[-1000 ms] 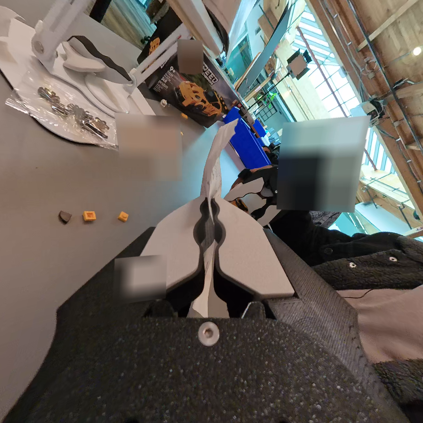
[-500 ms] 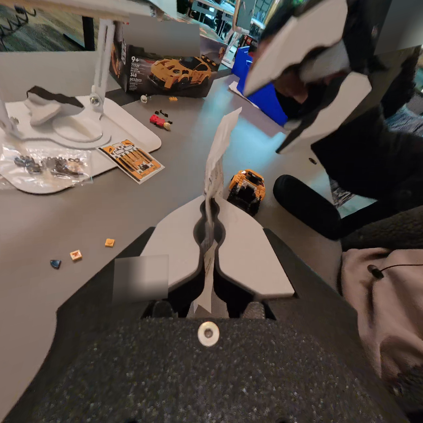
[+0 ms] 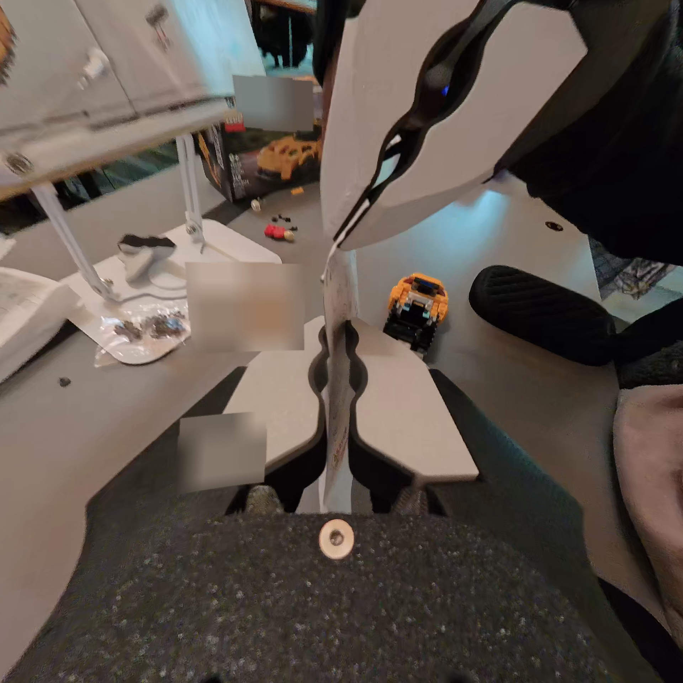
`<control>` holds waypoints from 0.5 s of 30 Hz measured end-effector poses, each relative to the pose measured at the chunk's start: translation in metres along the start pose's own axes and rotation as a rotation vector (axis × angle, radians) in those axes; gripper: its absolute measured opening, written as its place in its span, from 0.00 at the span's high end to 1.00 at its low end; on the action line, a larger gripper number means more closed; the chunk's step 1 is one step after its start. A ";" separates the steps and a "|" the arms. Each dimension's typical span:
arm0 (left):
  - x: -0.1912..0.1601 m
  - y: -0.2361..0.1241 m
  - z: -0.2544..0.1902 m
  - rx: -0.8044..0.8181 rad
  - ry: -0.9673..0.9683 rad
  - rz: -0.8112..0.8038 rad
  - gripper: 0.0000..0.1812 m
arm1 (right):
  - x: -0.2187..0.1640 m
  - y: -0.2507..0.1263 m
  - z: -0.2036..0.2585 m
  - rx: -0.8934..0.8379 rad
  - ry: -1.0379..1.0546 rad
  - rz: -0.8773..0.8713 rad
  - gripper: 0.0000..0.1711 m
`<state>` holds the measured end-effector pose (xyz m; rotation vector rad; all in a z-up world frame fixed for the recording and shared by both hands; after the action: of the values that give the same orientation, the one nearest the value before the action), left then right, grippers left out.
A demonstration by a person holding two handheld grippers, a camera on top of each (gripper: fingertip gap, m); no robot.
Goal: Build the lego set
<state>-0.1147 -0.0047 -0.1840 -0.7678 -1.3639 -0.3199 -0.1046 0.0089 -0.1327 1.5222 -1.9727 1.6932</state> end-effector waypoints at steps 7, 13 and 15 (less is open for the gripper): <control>0.048 -0.031 -0.002 0.057 0.068 -0.169 0.97 | 0.004 -0.020 0.000 0.028 0.096 -0.139 1.00; 0.051 -0.024 -0.005 0.051 0.061 -0.096 1.00 | -0.004 -0.025 0.003 0.064 0.182 -0.232 1.00; 0.053 -0.022 -0.005 0.043 0.061 -0.056 1.00 | -0.006 -0.028 0.003 0.057 0.177 -0.240 1.00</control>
<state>-0.1132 -0.0118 -0.1267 -0.6805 -1.3324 -0.3541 -0.0800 0.0141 -0.1188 1.4992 -1.5991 1.7293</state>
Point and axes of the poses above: each gripper's, where its closed fingertips meet, y out along the fingers, x out of its top, z = x × y across the jaws, the point moved 2 cm from there along -y, back along the fingers, and after that the axes turned 8 degrees about y, right-handed, at the moved point
